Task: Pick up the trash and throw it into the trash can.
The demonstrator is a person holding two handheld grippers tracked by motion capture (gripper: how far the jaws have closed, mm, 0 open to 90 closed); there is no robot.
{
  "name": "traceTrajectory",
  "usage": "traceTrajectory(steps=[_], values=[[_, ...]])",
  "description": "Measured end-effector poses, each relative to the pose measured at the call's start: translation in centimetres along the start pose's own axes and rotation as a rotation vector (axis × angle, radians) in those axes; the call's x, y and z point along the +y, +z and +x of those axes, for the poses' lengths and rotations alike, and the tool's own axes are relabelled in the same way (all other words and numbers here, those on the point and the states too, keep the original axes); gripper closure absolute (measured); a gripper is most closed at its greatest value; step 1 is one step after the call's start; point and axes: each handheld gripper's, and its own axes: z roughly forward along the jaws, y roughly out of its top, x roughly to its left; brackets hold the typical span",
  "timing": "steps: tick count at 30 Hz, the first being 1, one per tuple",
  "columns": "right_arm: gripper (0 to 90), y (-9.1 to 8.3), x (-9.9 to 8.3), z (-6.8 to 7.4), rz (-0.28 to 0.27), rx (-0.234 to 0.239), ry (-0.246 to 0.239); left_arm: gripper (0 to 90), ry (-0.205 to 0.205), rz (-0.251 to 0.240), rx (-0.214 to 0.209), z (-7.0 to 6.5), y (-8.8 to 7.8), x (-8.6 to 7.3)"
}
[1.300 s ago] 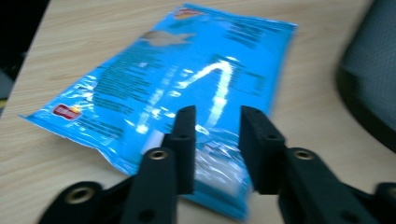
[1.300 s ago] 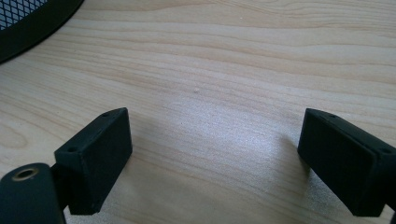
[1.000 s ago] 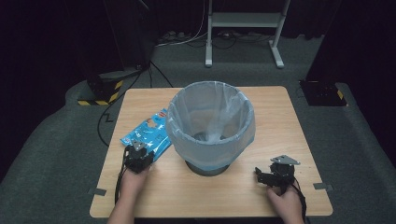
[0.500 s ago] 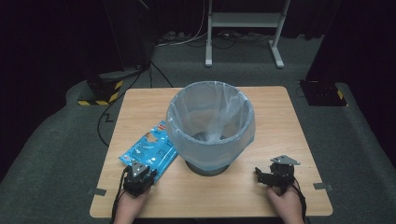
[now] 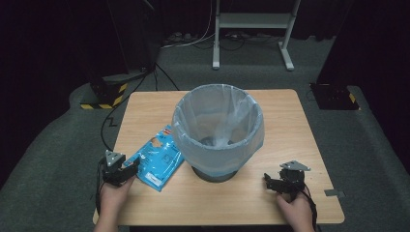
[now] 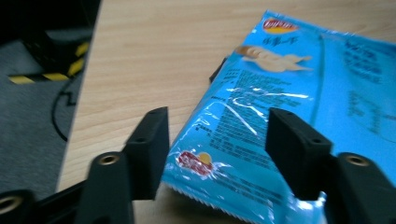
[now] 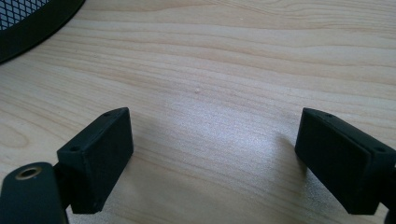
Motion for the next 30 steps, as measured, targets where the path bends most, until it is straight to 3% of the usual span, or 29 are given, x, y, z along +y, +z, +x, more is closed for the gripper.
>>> traceTrajectory(steps=[2,4,6,10,12,13,14,18,21,24,30], values=[[11.0,0.0,0.0,0.0,0.000,0.000,0.001,33.9,0.016,0.085,-0.018,0.0,1.5,-0.2],[11.1,0.0,0.0,0.0,0.000,0.001,0.000,32.9,0.022,0.137,-0.024,0.1,2.2,-0.5],[11.4,0.0,0.0,0.0,0.000,0.001,-0.001,33.0,0.036,0.134,-0.018,-0.1,2.2,-0.8],[11.7,0.0,0.0,0.0,-0.002,0.002,-0.004,49.2,0.074,0.117,-0.036,-0.9,1.3,-1.4],[11.7,0.0,0.0,0.0,-0.002,0.002,-0.004,61.6,0.024,0.093,-0.058,-1.6,1.1,-1.8],[11.8,0.0,0.0,0.0,-0.002,0.002,-0.004,65.3,0.043,0.094,-0.060,-1.8,1.0,-1.9],[11.9,0.0,0.0,0.0,-0.002,0.002,-0.005,68.9,0.090,0.107,-0.063,-1.8,0.7,-2.0],[12.0,0.0,0.0,0.0,-0.003,0.002,-0.005,87.5,0.113,0.103,-0.097,-3.1,0.2,-2.6],[12.0,0.0,0.0,0.0,-0.003,0.002,-0.005,89.4,0.112,0.099,-0.096,-3.7,-0.1,-2.8],[12.0,0.0,0.0,0.0,-0.002,0.002,-0.005,89.6,0.087,0.048,-0.079,-4.0,-0.6,-2.9],[12.0,0.0,0.0,0.0,-0.003,0.002,-0.005,89.7,0.076,-0.075,-0.046,-4.4,-2.3,-1.9]])
